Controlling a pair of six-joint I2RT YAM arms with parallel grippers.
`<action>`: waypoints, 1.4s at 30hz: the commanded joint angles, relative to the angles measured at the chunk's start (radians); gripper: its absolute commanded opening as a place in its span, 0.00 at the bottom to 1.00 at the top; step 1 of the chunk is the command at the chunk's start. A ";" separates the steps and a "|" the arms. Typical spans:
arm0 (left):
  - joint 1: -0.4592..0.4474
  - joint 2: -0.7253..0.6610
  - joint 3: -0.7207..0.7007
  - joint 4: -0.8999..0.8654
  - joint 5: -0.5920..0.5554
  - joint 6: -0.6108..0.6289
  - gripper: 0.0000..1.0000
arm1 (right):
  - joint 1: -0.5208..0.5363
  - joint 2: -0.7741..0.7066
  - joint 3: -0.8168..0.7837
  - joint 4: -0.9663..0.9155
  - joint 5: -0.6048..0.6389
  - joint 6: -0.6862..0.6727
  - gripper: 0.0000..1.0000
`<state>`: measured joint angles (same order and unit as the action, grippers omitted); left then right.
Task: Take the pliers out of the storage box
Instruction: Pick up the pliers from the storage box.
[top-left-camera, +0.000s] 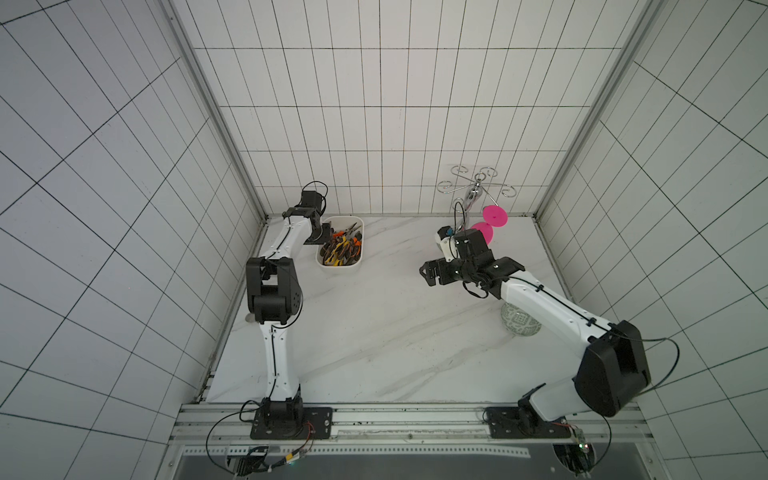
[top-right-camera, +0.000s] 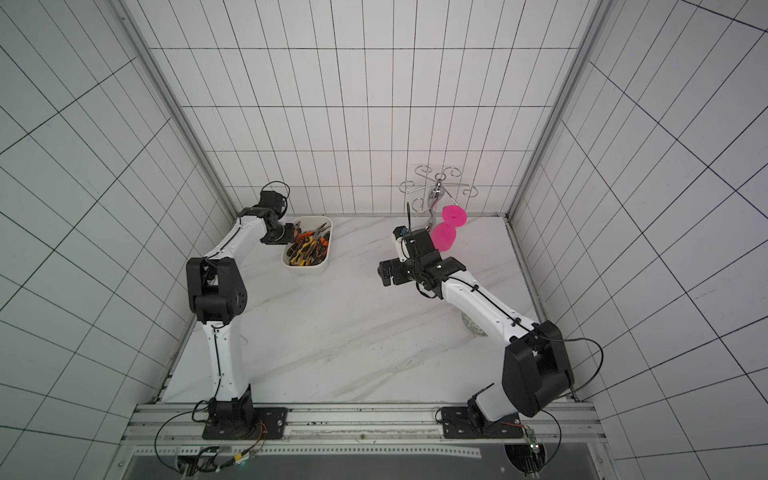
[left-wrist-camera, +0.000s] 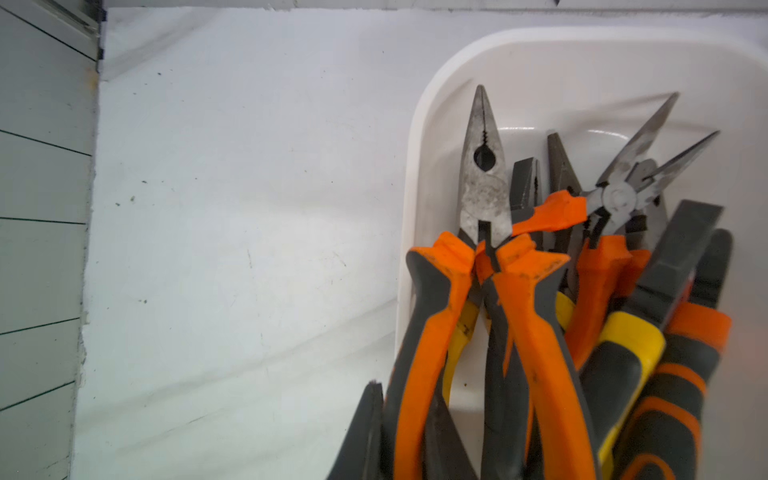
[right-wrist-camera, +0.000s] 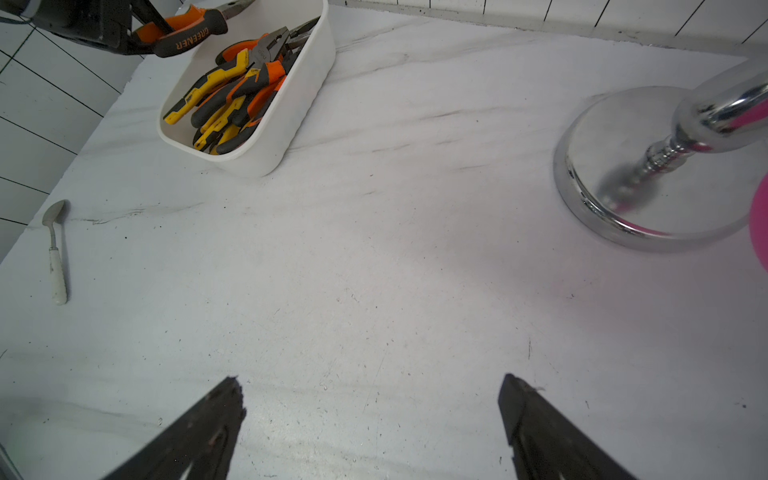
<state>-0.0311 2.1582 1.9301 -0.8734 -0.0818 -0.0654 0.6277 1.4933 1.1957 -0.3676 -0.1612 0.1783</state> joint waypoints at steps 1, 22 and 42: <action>0.010 -0.137 -0.069 0.116 0.051 -0.075 0.00 | 0.012 0.019 0.099 -0.010 -0.035 0.037 0.99; -0.162 -0.846 -0.837 0.532 0.201 -0.436 0.00 | 0.027 0.077 0.246 0.055 -0.065 0.434 0.99; -0.396 -1.071 -1.184 0.852 0.232 -0.396 0.00 | 0.106 0.106 0.279 0.085 -0.082 0.609 0.93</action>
<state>-0.4156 1.0935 0.7490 -0.1402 0.1570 -0.4885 0.7029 1.5776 1.3849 -0.3031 -0.2314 0.7715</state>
